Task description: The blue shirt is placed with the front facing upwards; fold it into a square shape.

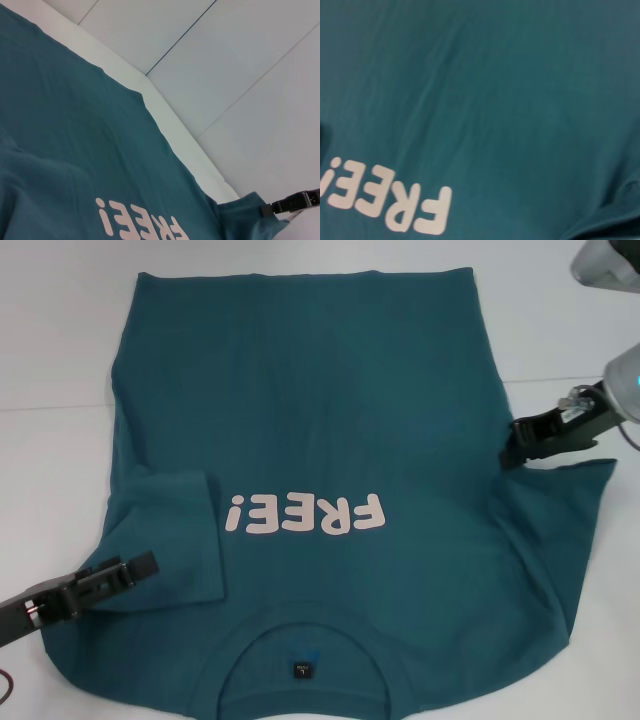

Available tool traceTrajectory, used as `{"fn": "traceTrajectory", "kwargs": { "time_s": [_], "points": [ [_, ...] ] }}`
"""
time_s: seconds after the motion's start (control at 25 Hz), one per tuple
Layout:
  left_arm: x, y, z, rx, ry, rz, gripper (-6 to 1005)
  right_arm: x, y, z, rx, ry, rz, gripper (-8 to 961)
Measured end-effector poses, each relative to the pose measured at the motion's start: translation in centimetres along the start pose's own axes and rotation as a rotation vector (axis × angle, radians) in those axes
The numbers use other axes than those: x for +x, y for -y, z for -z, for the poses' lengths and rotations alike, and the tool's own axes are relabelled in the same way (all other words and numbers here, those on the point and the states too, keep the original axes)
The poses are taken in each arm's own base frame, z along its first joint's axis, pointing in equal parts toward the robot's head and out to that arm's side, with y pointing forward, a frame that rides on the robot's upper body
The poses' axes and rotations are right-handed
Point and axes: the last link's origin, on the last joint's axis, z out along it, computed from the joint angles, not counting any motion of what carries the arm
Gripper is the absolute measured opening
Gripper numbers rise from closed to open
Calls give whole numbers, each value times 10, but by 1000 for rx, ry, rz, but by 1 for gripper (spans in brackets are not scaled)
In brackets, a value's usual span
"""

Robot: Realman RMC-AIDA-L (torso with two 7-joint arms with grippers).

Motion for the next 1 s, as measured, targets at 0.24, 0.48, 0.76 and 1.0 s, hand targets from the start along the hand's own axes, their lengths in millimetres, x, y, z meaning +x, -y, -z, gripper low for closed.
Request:
{"fn": "traceTrajectory", "kwargs": {
  "time_s": [0.24, 0.48, 0.76, 1.0],
  "points": [
    [-1, 0, -1, 4, -1, 4, 949, -4, -11, -11, -8, 8, -12, 14],
    [-1, 0, -1, 6, -9, 7, 949, 2, -21, -29, -10, -21, -6, 14],
    [0, 2, 0, 18, -30, 17, 950, 4, -27, -34, -12, -30, -4, 14],
    [-2, 3, -1, 22, -30, 24, 950, 4, -32, -40, -12, -6, -30, 14]
  ]
}}
